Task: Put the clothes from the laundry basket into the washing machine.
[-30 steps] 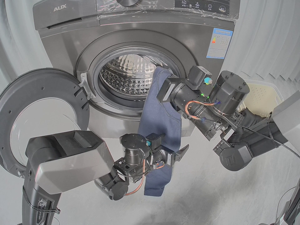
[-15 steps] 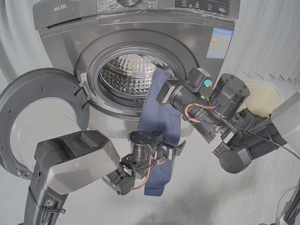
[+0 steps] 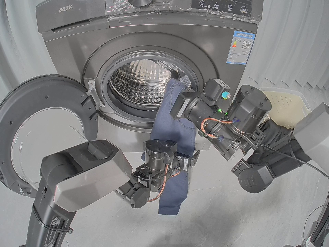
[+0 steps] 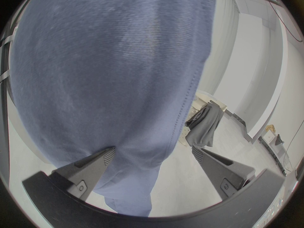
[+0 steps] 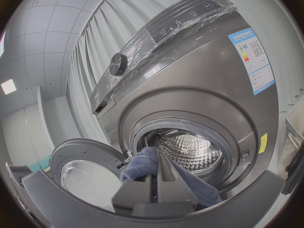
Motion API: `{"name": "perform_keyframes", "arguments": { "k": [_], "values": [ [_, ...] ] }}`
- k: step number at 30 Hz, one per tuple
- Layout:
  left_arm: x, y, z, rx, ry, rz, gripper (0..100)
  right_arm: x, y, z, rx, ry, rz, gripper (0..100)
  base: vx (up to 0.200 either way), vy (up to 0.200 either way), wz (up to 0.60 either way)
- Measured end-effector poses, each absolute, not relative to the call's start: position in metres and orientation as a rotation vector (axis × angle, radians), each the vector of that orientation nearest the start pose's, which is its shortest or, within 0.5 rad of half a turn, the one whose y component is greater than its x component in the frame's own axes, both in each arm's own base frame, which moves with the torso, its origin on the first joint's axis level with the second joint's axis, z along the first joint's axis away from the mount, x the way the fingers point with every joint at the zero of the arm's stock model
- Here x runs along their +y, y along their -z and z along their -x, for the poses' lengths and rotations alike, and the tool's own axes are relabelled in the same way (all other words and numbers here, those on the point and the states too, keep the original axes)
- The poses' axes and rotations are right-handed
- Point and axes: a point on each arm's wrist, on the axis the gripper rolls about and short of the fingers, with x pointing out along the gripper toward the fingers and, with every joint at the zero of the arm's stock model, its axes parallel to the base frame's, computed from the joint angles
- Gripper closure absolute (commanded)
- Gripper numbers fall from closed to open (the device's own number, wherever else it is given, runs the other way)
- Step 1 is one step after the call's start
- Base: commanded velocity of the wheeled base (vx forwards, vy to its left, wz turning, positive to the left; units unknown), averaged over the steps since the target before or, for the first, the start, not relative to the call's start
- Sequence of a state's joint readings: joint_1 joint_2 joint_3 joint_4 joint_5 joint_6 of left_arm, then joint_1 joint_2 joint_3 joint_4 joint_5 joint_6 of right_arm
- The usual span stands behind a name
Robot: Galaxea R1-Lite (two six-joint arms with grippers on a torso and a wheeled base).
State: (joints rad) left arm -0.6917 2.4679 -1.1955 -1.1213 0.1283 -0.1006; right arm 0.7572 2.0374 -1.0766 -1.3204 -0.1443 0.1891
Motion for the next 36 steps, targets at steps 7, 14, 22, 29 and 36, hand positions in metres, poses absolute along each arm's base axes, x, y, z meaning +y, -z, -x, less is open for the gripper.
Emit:
{"name": "perform_keyframes", "arguments": {
  "k": [7, 14, 22, 29, 36],
  "values": [
    [-0.288, -0.034, -0.358, 0.146, 0.546, 0.046, 0, 0.268, -0.202, -0.288, -0.267, -0.637, -0.338, 100, 0.0, 0.0, 0.0],
    [-0.287, -0.062, -0.356, 0.093, 0.551, 0.068, 0, 0.268, -0.2, -0.288, -0.261, -0.637, -0.336, 100, 0.0, 0.0, 0.0],
    [-0.282, -0.078, -0.355, 0.064, 0.544, 0.081, 100, 0.27, -0.196, -0.29, -0.251, -0.636, -0.33, 100, 0.0, 0.0, 0.0],
    [-0.285, -0.079, -0.354, 0.063, 0.546, 0.078, 100, 0.27, -0.195, -0.29, -0.255, -0.636, -0.332, 100, 0.0, 0.0, 0.0],
    [-0.283, -0.077, -0.35, 0.075, 0.548, 0.072, 100, 0.268, -0.194, -0.292, -0.253, -0.63, -0.33, 100, 0.0, 0.0, 0.0]
  ]
}}
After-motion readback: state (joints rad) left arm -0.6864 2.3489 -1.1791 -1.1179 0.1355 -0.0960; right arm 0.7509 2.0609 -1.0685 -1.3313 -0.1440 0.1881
